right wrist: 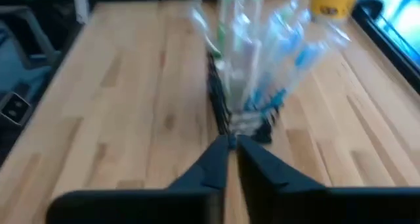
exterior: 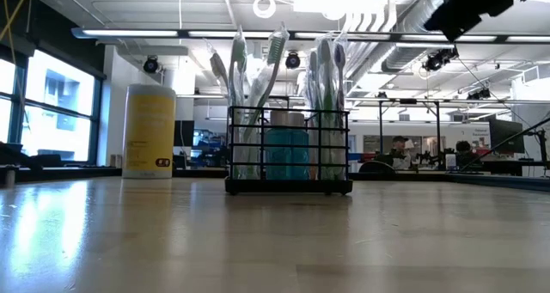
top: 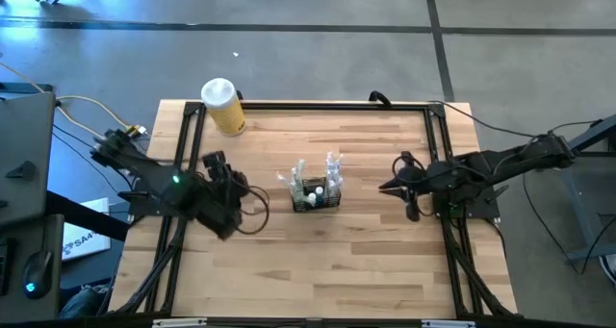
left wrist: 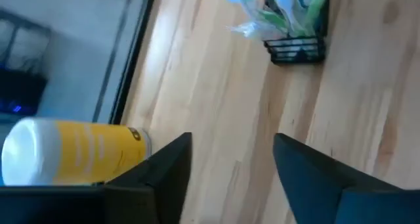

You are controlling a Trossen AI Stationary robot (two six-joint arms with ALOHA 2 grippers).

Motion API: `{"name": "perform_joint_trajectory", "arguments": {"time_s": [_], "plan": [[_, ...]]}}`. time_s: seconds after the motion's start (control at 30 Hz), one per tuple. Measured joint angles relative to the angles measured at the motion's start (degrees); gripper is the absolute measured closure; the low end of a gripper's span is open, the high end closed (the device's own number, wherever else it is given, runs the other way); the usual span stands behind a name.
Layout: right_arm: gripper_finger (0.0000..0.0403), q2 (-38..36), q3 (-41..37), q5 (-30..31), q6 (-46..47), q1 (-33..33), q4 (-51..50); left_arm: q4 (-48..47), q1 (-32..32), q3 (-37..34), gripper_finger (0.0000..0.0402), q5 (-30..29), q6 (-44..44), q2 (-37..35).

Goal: Pick & Place toothbrushing station
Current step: Return to Home Position

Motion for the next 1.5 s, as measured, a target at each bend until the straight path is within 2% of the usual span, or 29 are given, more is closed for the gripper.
{"name": "perform_joint_trajectory", "arguments": {"time_s": [0.07,0.13,0.2,0.3,0.33,0.5,0.63,0.77,0.9,1.17,1.27,1.5], "plan": [[0.039,-0.7,-0.03,0.62,1.5,-0.02,-2.66,0.66,1.29,-0.04,0.0221,1.04,4.91,-2.63],[0.0396,-1.13,-0.83,0.02,1.4,-0.02,-2.7,-0.05,2.43,-0.06,0.0259,0.45,7.27,-5.56],[0.04,-1.94,-2.37,-3.21,-0.95,-0.02,-1.39,0.2,3.63,-0.36,0.0304,-0.58,8.78,-8.9],[0.04,-3.4,-5.99,-7.41,-4.28,0.0,3.16,1.38,4.34,-2.78,0.0375,-0.84,8.89,-14.77],[0.04,-3.9,-7.39,-8.06,-4.9,0.0,5.25,2.61,4.29,-4.19,0.0388,-0.95,8.55,-17.06],[0.04,-8.25,-15.42,-8.99,-6.14,-0.03,16.19,15.76,2.34,-16.23,0.0388,-1.28,9.13,-30.18],[0.04,-11.29,-22.17,-11.43,-6.92,-0.2,25.84,33.31,0.72,-31.02,0.04,-0.6,18.88,-41.04],[0.04,-13.62,-25.79,-13.41,-6.51,-0.35,30.56,52.66,0.93,-44.59,0.04,6.83,29.17,-51.24],[0.04,-14.25,-26.43,-13.63,-6.64,-0.35,31.39,65.63,0.91,-54.53,0.0401,14.1,34.67,-59.0],[0.04,-14.23,-26.43,-14.12,-8.2,-0.35,31.79,74.31,0.92,-67.58,0.0401,17.67,34.51,-66.3],[0.04,-14.23,-26.43,-15.08,-8.17,-0.35,31.89,74.81,0.91,-70.34,0.0401,20.73,34.05,-66.73],[0.04,-14.2,-26.43,-15.09,-8.21,-0.35,32.3,81.37,0.91,-77.29,0.0401,22.05,35.77,-66.77]]}}
